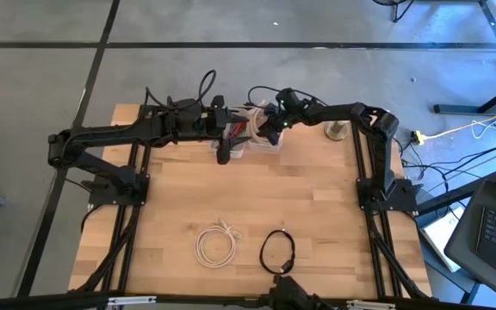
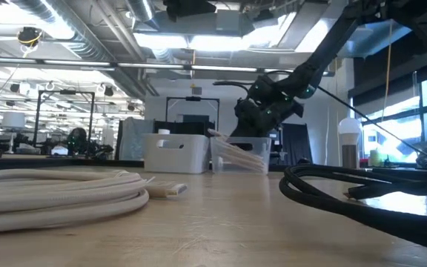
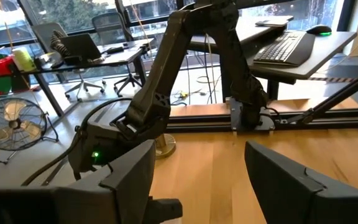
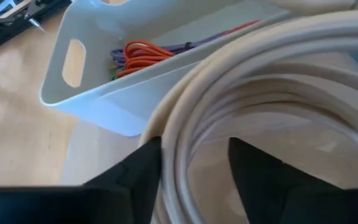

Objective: Pick and place USB-C Cables
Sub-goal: Put the top gray USB cable into the transparent bin, then put the gray USB cable into the transparent bin

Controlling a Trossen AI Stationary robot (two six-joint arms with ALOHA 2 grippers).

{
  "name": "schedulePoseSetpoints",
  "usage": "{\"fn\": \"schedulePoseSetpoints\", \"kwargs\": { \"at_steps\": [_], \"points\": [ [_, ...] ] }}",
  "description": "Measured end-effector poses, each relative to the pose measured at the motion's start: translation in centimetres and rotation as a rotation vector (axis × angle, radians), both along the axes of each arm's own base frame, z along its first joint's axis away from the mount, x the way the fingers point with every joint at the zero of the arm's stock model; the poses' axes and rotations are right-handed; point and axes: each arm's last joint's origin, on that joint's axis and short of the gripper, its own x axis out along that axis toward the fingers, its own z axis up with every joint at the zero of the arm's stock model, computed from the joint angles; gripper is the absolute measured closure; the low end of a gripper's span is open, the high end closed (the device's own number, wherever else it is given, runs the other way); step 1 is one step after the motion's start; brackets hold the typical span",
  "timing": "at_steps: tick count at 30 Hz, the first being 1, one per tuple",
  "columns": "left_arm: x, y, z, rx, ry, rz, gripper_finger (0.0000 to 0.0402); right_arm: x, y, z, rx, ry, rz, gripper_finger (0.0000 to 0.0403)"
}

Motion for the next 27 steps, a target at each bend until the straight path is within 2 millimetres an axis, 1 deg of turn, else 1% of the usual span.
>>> {"fn": "schedulePoseSetpoints", "kwargs": {
  "at_steps": [2, 4, 6, 9, 13, 16, 19, 23, 27],
  "points": [
    [0.0, 0.0, 0.0, 0.000, 0.000, 0.000, 0.0160, -0.1, -0.1, 0.2, -0.004, 0.006, -0.009, 0.0202],
    [0.0, 0.0, 0.0, 0.000, 0.000, 0.000, 0.0160, -0.3, 0.0, 0.9, -0.025, 0.015, -0.026, 0.0199],
    [0.0, 0.0, 0.0, -0.001, 0.005, 0.000, 0.0160, -0.6, 0.2, 2.1, -0.050, 0.008, -0.024, 0.0204],
    [0.0, 0.0, -0.1, -0.002, 0.007, 0.000, 0.0160, -1.1, 0.6, 4.4, -0.095, -0.007, -0.020, 0.0223],
    [-0.1, -0.1, -0.5, -0.035, 0.046, 0.003, 0.0160, -2.7, 1.8, 7.8, -0.116, 0.017, 0.006, 0.0249],
    [-0.3, -0.5, -1.4, -0.087, 0.134, 0.000, 0.0160, -4.5, 3.9, 9.6, -0.085, 0.109, 0.066, 0.0263],
    [-0.7, -1.2, -2.6, -0.166, 0.265, -0.005, 0.0160, -6.4, 6.9, 10.7, -0.022, 0.210, 0.152, 0.0272],
    [-1.8, -2.7, -4.7, -0.315, 0.498, -0.003, 0.0160, -8.9, 11.4, 11.0, 0.097, 0.279, 0.284, 0.0279],
    [-2.9, -4.8, -6.0, -0.486, 0.675, 0.021, 0.0160, -11.3, 15.5, 10.3, 0.151, 0.310, 0.365, 0.0279]
  ]
}}
